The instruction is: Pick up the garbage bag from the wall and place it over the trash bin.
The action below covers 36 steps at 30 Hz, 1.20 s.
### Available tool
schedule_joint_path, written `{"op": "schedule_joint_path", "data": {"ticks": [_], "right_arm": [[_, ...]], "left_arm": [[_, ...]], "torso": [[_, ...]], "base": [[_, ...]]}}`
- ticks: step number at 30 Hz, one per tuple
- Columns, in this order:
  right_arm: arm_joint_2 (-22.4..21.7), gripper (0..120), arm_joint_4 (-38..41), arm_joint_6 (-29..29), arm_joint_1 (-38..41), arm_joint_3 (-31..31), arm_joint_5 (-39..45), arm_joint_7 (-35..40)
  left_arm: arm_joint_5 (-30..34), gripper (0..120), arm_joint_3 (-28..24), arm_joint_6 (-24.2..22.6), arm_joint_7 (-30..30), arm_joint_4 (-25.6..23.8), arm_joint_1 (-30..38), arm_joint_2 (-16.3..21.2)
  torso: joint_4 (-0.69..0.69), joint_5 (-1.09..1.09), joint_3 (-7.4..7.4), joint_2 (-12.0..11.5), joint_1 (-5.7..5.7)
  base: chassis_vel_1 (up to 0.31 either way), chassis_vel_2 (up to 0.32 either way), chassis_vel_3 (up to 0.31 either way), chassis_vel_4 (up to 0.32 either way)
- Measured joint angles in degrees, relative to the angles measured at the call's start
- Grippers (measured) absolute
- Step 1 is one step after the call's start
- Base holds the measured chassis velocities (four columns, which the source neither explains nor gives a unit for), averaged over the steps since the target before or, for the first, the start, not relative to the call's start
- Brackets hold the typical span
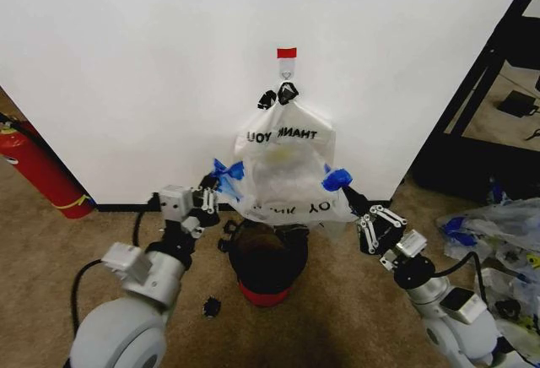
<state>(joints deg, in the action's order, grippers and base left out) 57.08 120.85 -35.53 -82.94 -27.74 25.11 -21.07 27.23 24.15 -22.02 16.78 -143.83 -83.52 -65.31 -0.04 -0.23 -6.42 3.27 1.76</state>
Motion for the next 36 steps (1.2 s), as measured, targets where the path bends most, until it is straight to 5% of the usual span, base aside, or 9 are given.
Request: {"op": "schedule_joint_path", "data": {"ticks": [12,25,36], "right_arm": [[0.4,0,-0.1,0.6,3.0,4.6,6.7,0.6],[3.5,0,-7.1,-0.5,5.2,15.2,6.4,0.2],[5.2,0,-2.2,0.2,2.3,15.1,7.7,-3.0]], "left_arm": [[1.7,0,6.6,-4.3,1.5,0.3,-1.3,-1.1],[-0.6,0,4.6,-5.3,0.7,0.5,-2.1,-2.3],[0.1,0,7.2,0.5,-0.9,0.5,-2.7,-1.0]], "torso": [[-0.02,-0.01,0.0,0.0,0.0],[-0.02,0.0,0.0,0.0,0.01],[-0.02,-0.01,0.0,0.0,0.01]], "base": [[0.0,0.0,0.0,0.0],[0.0,0.0,0.0,0.0],[0.0,0.0,0.0,0.0]]}}
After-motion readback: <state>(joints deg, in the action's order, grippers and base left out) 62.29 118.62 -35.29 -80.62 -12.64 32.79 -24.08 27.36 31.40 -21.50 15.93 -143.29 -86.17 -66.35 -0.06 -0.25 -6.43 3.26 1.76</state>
